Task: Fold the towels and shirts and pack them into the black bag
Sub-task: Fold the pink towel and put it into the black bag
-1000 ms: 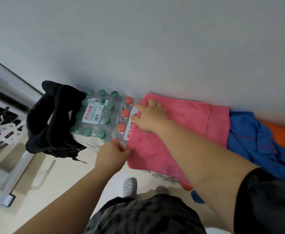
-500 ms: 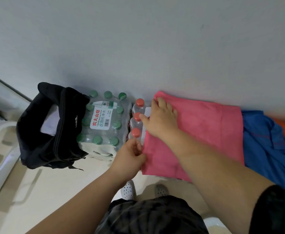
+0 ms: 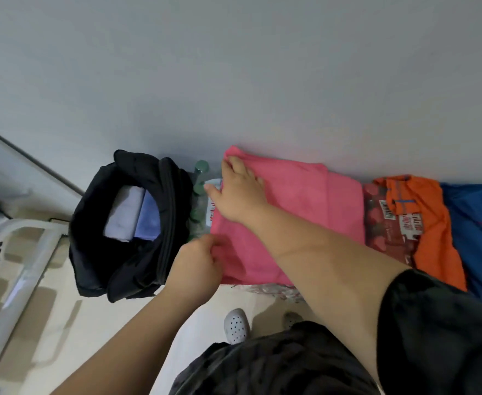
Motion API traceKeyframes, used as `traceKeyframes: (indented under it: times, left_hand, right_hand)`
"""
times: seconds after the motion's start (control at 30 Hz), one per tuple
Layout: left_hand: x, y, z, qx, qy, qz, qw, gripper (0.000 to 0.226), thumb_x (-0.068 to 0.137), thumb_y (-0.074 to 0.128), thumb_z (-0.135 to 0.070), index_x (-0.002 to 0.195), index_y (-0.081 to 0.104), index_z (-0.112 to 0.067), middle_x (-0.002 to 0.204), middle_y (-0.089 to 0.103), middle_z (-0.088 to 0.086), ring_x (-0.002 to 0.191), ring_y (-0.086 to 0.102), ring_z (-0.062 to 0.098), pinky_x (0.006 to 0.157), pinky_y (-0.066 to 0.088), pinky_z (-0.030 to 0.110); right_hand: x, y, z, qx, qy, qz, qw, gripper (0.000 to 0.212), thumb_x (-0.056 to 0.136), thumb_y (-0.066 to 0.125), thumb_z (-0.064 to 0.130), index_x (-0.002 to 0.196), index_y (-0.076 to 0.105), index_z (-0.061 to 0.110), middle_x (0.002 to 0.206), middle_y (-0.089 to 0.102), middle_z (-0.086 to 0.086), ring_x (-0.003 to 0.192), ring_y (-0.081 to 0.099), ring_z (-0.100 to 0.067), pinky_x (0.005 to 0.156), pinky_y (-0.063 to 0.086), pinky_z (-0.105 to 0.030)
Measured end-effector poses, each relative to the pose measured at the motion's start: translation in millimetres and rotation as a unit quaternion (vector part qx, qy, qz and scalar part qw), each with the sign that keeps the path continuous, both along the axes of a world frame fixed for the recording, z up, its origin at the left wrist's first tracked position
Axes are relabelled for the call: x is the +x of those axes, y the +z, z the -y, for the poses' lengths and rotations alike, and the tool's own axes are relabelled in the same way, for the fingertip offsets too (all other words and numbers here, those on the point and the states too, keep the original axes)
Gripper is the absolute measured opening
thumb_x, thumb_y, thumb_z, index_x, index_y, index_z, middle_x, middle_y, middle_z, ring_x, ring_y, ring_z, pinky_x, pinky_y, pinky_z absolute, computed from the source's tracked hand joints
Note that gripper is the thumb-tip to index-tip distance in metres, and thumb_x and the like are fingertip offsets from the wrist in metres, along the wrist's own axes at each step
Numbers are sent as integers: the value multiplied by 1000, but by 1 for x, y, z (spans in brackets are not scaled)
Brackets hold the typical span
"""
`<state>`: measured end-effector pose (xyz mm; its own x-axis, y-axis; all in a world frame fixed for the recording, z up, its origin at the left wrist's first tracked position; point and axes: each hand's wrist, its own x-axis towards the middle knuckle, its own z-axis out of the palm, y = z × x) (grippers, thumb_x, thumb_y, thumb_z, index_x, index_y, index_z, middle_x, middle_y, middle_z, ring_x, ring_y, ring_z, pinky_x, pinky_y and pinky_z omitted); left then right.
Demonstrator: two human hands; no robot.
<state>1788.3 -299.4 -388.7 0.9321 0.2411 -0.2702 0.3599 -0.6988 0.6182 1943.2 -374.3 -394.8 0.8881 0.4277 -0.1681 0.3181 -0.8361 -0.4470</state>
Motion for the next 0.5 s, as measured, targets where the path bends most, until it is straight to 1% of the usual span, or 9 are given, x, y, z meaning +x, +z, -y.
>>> traceKeyframes:
  times: [0.07, 0.1, 0.17, 0.23, 0.3, 0.37, 0.43, 0.5]
  left_hand:
    - [2, -1, -13, 72, -27, -21, 997, 51, 81, 47, -1, 126, 63, -19, 106, 67, 6, 90, 64, 27, 81, 53, 36]
    - [3, -1, -16, 109, -41, -42, 992, 47, 81, 46, 0, 122, 61, -17, 102, 64, 6, 92, 64, 29, 80, 52, 38]
    - [4, 3, -16, 181, -78, -83, 977, 38, 82, 45, 2, 116, 55, -13, 93, 53, 4, 91, 64, 30, 72, 49, 37]
    - [4, 8, -12, 231, -110, -99, 962, 36, 83, 47, 1, 116, 50, -15, 94, 52, 4, 90, 65, 31, 65, 43, 36]
    - [8, 10, -6, 262, -132, -90, 952, 40, 82, 49, -1, 118, 47, -18, 96, 55, 3, 89, 65, 29, 63, 41, 35]
    - [14, 9, 3, 272, -147, -75, 948, 39, 81, 50, -2, 116, 48, -21, 91, 55, 0, 85, 65, 28, 62, 41, 34]
    - [23, 8, 16, 259, -158, -65, 951, 33, 82, 51, -7, 112, 49, -23, 88, 54, -2, 85, 65, 29, 62, 41, 33]
    - [32, 8, 34, 226, -166, -57, 958, 24, 86, 52, -15, 108, 50, -24, 95, 60, 1, 90, 65, 32, 65, 43, 35]
  right_hand:
    - [-1, -2, -14, 7, 32, -19, 999, 74, 98, 40, 58, 157, 23, 17, 165, 15, 2, 150, 19, -23, 118, 22, -48]
    - [-1, -3, -18, 10, 52, -33, 998, 73, 99, 39, 57, 159, 20, 19, 167, 12, 3, 152, 15, -20, 121, 19, -47]
    - [-2, -5, -17, 17, 86, -58, 994, 71, 101, 37, 55, 160, 17, 21, 168, 8, 5, 154, 9, -17, 123, 14, -46]
    - [-3, -6, -9, 36, 98, -58, 993, 68, 102, 38, 54, 159, 20, 22, 168, 9, 2, 154, 9, -19, 124, 12, -45]
    - [-3, -4, 8, 57, 86, -35, 994, 64, 102, 42, 51, 157, 28, 22, 166, 17, -4, 153, 14, -22, 124, 12, -39]
    - [0, -3, 32, 67, 56, -4, 996, 60, 101, 46, 49, 152, 39, 18, 161, 31, -10, 149, 25, -26, 122, 17, -36]
    - [2, -4, 63, 68, 16, 36, 997, 61, 96, 45, 53, 142, 53, 14, 147, 48, -14, 137, 42, -32, 117, 27, -38]
    - [5, -11, 99, 69, -18, 59, 996, 66, 89, 40, 57, 132, 62, 12, 133, 58, -14, 125, 52, -34, 111, 34, -41]
